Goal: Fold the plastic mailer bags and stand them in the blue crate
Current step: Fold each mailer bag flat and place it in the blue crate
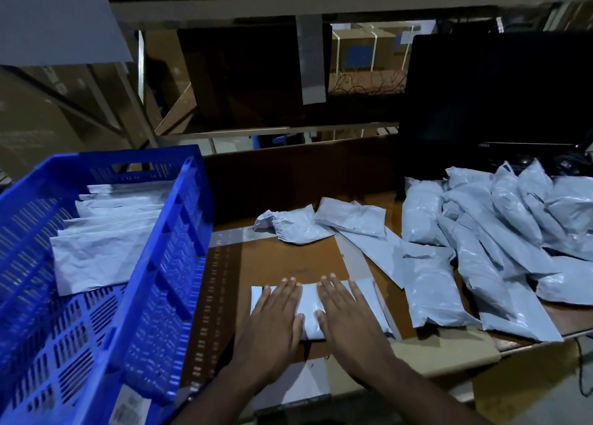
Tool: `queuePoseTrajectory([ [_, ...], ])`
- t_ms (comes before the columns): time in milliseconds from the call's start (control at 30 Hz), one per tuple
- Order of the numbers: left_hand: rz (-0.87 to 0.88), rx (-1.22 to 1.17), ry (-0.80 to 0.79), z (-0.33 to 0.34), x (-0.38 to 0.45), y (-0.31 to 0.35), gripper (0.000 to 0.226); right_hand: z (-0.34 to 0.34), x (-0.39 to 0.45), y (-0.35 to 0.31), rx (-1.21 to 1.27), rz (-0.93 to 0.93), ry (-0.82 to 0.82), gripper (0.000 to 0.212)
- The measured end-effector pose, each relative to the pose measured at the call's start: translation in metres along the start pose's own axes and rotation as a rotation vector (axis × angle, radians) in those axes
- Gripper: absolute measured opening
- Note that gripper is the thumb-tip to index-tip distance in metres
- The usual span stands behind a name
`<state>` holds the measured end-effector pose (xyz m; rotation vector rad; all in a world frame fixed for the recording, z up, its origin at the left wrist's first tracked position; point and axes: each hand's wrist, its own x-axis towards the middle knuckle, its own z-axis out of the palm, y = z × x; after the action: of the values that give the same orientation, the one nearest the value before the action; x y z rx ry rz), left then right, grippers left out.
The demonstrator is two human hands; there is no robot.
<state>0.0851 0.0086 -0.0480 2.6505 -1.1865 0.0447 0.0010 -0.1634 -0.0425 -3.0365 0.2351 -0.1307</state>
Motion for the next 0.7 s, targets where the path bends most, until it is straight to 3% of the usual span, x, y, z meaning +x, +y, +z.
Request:
queuePoseTrajectory([
  [167, 0.015, 0.001, 0.010, 0.002, -0.001, 0.000, 0.055, -0.001, -0.002, -0.001, -0.024, -0.021, 0.020, 0.056],
  [267, -0.010, -0.019, 0.021, 0.000, 0.001, 0.000, 0.055, -0.008, 0.003, 0.003, 0.079, 0.013, -0.042, 0.063],
  [400, -0.031, -0.060, 0.006, -0.001, -0.005, 0.001, 0.061, -0.014, -0.008, 0.020, 0.220, 0.062, -0.008, 0.074],
  [633, -0.153, -0.148, -0.001, 0.004, -0.004, -0.003, 0.088, -0.017, -0.008, 0.024, 0.183, 0.090, -0.046, 0.085],
  [700, -0.140, -0.123, -0.009, 0.005, -0.006, -0.003, 0.085, -0.013, -0.014, 0.025, 0.212, 0.101, -0.041, 0.083],
])
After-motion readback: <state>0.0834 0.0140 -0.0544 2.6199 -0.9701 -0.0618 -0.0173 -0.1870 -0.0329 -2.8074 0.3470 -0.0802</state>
